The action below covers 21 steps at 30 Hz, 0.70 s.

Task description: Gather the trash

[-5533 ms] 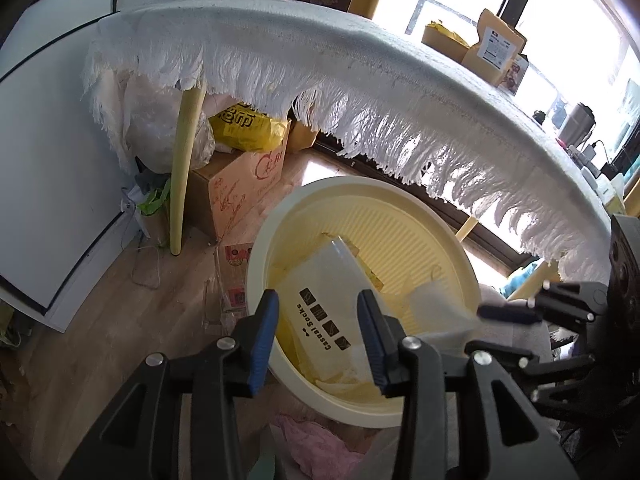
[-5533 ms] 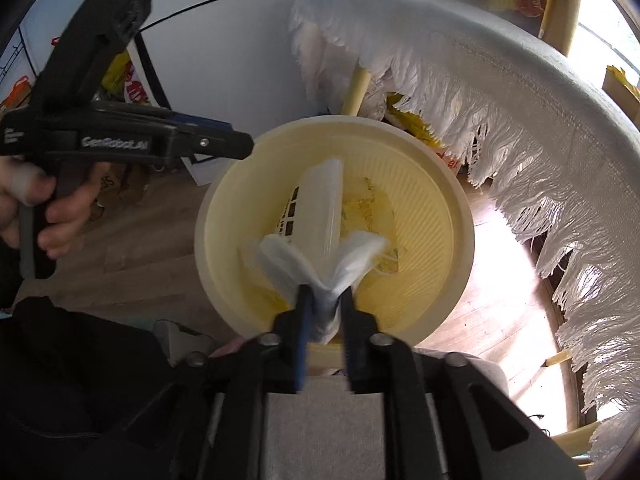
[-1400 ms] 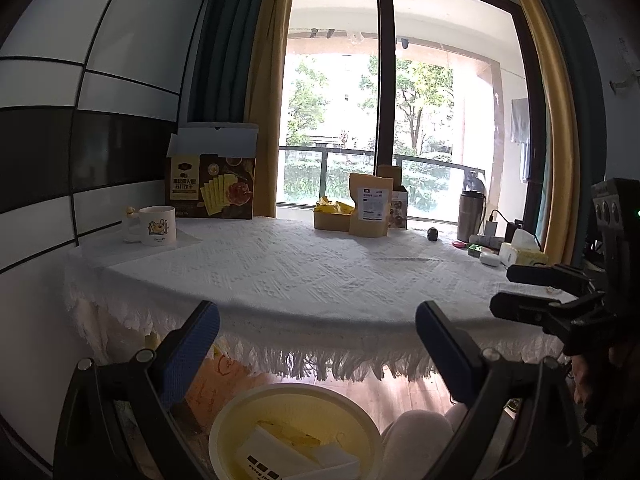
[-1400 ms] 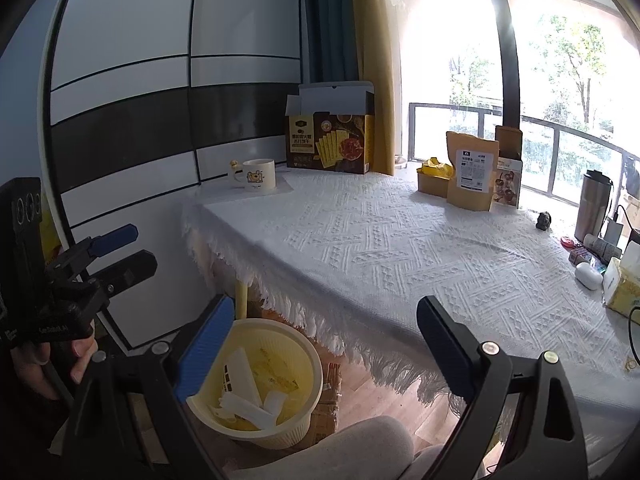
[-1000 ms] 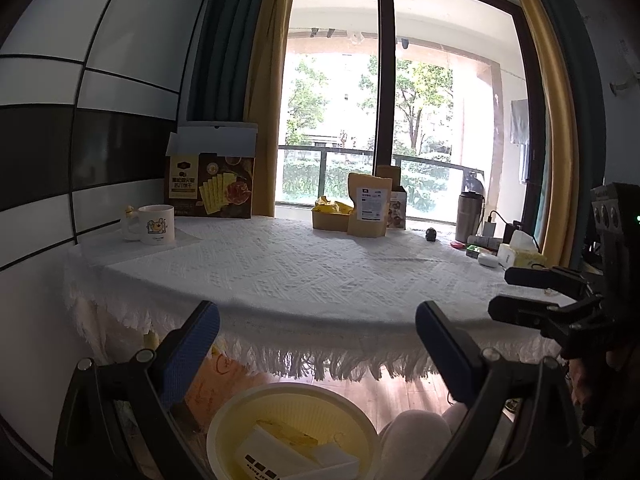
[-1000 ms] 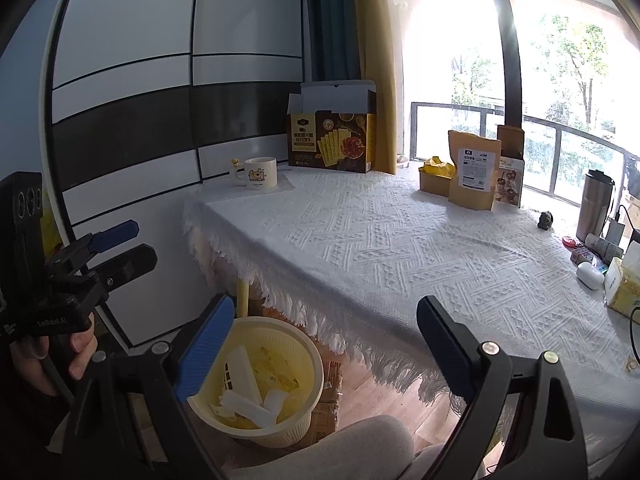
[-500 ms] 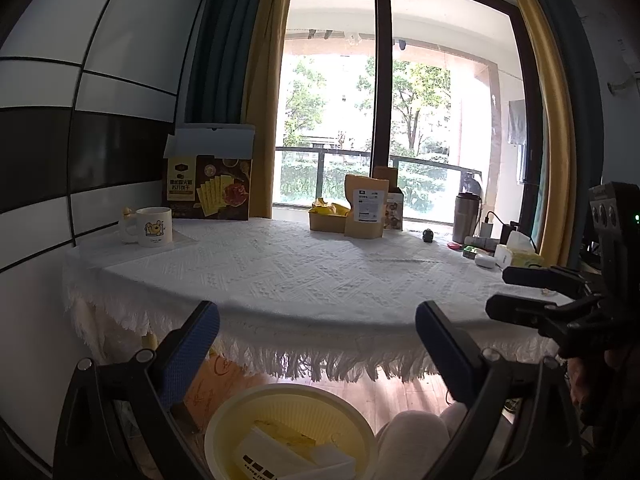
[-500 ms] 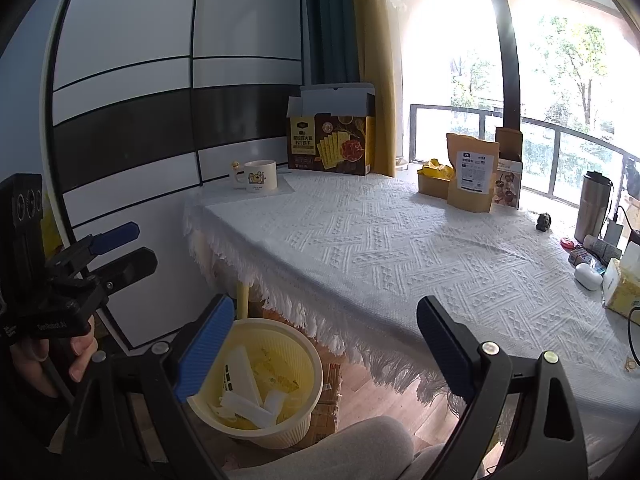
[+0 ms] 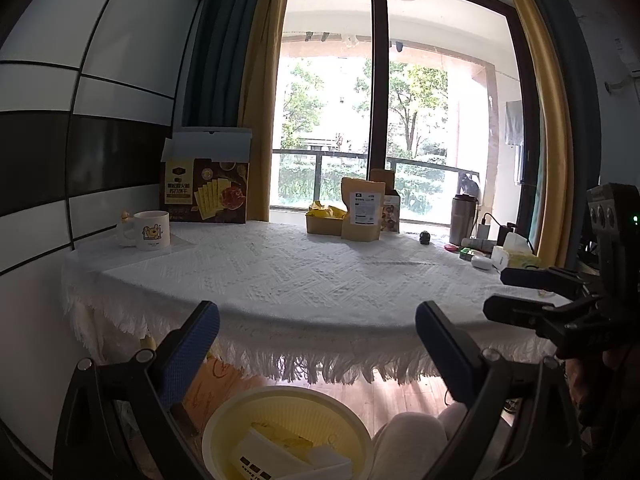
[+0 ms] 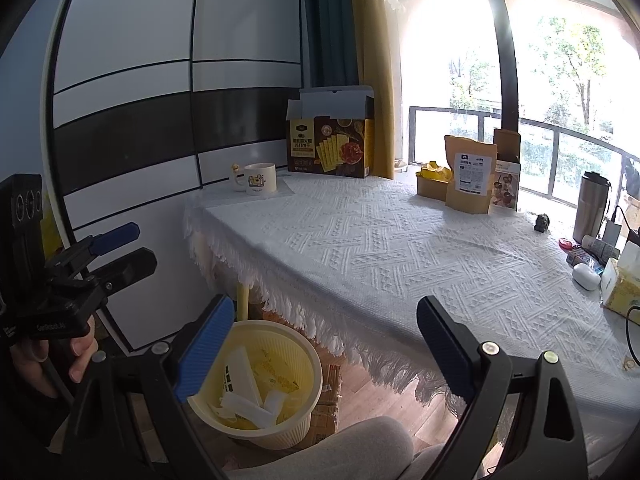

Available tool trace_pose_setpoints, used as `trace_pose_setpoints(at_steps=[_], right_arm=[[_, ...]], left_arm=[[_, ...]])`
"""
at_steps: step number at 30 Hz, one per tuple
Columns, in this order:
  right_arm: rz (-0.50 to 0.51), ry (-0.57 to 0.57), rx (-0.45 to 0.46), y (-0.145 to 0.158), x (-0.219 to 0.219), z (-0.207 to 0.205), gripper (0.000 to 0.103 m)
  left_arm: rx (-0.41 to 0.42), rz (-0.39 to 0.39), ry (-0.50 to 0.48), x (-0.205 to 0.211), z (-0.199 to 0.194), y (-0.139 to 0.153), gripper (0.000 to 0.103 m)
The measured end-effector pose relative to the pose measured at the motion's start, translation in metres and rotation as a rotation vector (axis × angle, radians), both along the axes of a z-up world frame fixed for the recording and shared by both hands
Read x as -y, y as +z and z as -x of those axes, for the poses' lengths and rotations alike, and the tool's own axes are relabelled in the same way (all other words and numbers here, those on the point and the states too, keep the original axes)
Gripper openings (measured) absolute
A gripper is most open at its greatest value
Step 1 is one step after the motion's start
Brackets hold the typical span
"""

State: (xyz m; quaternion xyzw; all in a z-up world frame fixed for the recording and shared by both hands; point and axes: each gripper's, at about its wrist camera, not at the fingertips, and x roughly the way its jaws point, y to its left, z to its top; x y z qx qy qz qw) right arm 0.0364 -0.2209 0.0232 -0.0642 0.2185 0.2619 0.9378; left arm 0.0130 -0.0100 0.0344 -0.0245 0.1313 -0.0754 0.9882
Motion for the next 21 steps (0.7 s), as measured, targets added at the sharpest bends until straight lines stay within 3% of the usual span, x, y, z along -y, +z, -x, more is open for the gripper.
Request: trace_pose_setpoints(at_steps=[21], right_arm=[[-0.003,0.001,0.001,0.0032,0.0069,0.0016,0.092]], left_arm=[[0.002,0.0,-0.002,0.0013,0.001,0.0018,0.099]])
